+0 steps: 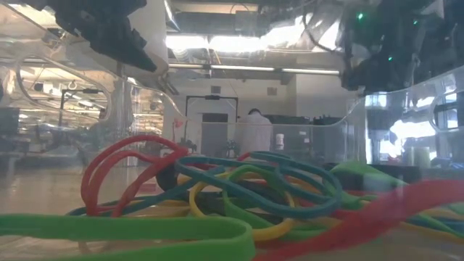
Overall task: Pick and place rubber bands into bin
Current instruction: Put the black rubber band into the transparent bin
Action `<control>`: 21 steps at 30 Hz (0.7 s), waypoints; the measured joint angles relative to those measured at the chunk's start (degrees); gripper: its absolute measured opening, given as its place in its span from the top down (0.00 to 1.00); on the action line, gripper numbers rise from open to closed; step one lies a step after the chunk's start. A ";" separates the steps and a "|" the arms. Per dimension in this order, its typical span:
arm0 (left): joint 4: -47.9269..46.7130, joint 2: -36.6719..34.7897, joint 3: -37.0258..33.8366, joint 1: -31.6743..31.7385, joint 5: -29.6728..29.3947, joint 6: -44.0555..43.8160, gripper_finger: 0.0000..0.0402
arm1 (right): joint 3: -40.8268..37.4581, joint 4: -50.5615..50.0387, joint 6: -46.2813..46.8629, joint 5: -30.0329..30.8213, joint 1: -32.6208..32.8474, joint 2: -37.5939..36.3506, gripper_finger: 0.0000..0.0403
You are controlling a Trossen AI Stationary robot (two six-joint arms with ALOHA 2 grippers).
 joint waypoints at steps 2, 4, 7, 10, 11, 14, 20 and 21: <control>0.01 0.00 0.00 0.00 -0.55 -0.89 0.99 | -1.16 2.86 1.14 -0.02 -2.38 0.00 0.50; -0.01 0.00 0.00 0.00 -1.00 -1.42 0.99 | -2.15 5.96 1.20 0.00 -4.08 0.04 0.42; -0.01 0.00 0.00 0.00 -1.50 -1.47 1.00 | -3.36 9.56 1.21 -0.03 -5.25 0.27 0.30; -0.01 0.00 0.00 0.00 -1.72 -1.42 0.99 | -4.35 9.67 2.66 -0.06 -5.79 0.93 0.20; -0.01 0.00 0.00 0.00 -1.73 -1.42 0.99 | -4.83 9.88 3.33 -0.04 -5.81 1.33 0.17; -0.05 0.00 0.00 0.02 -1.82 -1.41 0.99 | -6.45 10.96 4.21 -0.08 -5.79 2.92 0.11; -0.36 0.00 0.00 0.04 -3.51 -1.38 0.99 | -7.52 15.93 7.02 -1.05 -5.74 7.83 0.11; -0.36 0.00 0.00 0.04 -3.57 -1.39 0.99 | -7.52 16.55 7.17 -2.00 -5.74 8.76 0.12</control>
